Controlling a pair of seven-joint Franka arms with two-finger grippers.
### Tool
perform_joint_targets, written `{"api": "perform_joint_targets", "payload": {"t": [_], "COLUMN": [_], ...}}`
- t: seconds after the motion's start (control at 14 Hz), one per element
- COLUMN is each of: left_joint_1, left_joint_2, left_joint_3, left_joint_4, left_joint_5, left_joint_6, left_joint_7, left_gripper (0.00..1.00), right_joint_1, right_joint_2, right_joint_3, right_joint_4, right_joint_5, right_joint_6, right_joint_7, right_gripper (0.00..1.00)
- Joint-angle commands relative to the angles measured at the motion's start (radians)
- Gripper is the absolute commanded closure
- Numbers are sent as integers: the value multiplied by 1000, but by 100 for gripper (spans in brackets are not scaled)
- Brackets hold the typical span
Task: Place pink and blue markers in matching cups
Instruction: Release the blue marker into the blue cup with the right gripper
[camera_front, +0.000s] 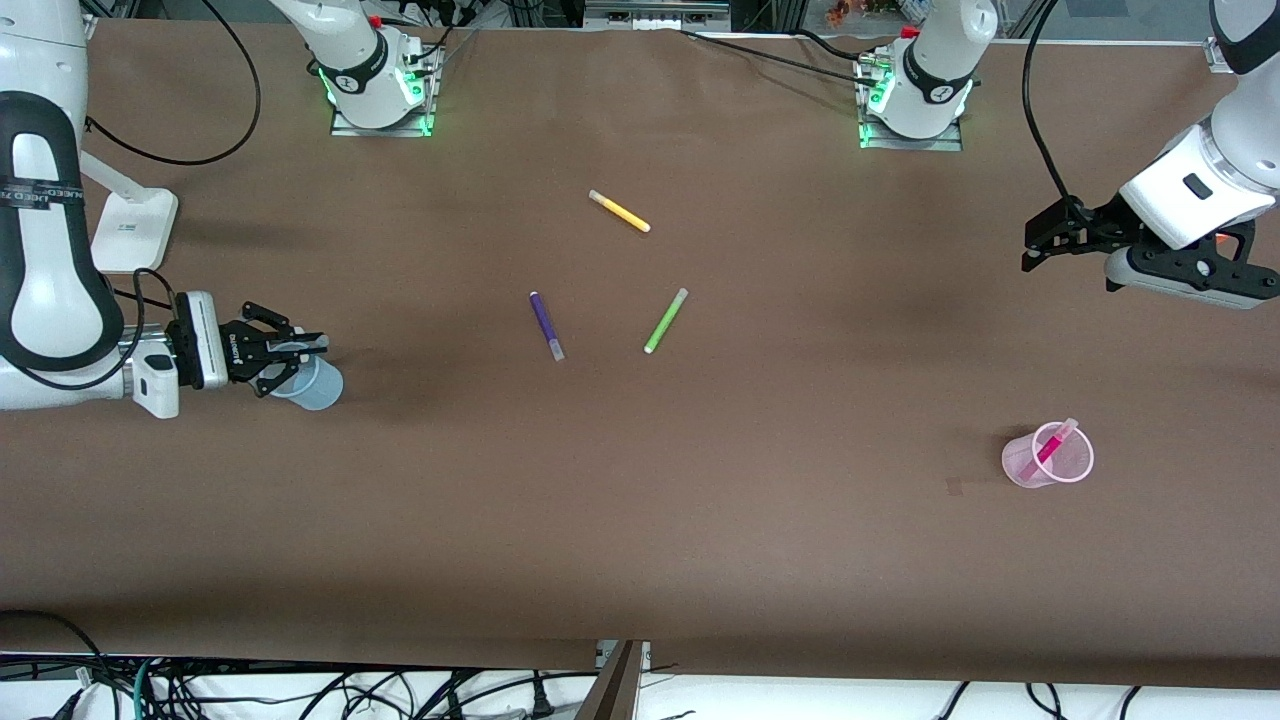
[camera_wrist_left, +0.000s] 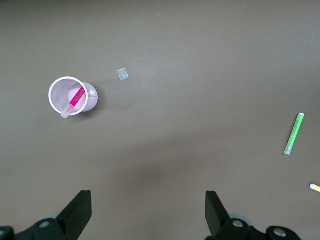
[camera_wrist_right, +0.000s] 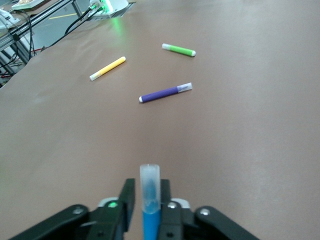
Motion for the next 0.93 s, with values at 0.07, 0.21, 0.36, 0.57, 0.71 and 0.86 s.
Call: {"api": "perform_joint_targets", "payload": {"t": [0.07,0.21,0.36,0.57,0.71,0.86], "left_joint_1": [3,3,3,2,2,2], "left_joint_2": [-14,-14,-14,-14,-13,-14], "left_joint_3": [3,3,3,1,0,-2], "left_joint_4": [-14,-14,-12,-12,-12,-12], "left_joint_5": [1,3,3,3,3,1], "left_joint_6": [10,8,7,5,5,4], "left_joint_7": [26,26,26,26,23,24], "left_gripper": [0,0,0,0,0,0], "right_joint_1": [-39,-39,-41,-38,-38,-35], "right_joint_2": [14,12,12,6,6,3], "right_joint_3": [9,9,9,10,10,10], "right_joint_4": [46,77,111,166,204,224], "right_joint_5": [54,54,48,36,16,-9], "right_joint_6": [-13,-20,-23,-47,-69,-67], "right_joint_7": [30,92,162,337,492,640], "right_gripper": [0,0,0,0,0,0]}}
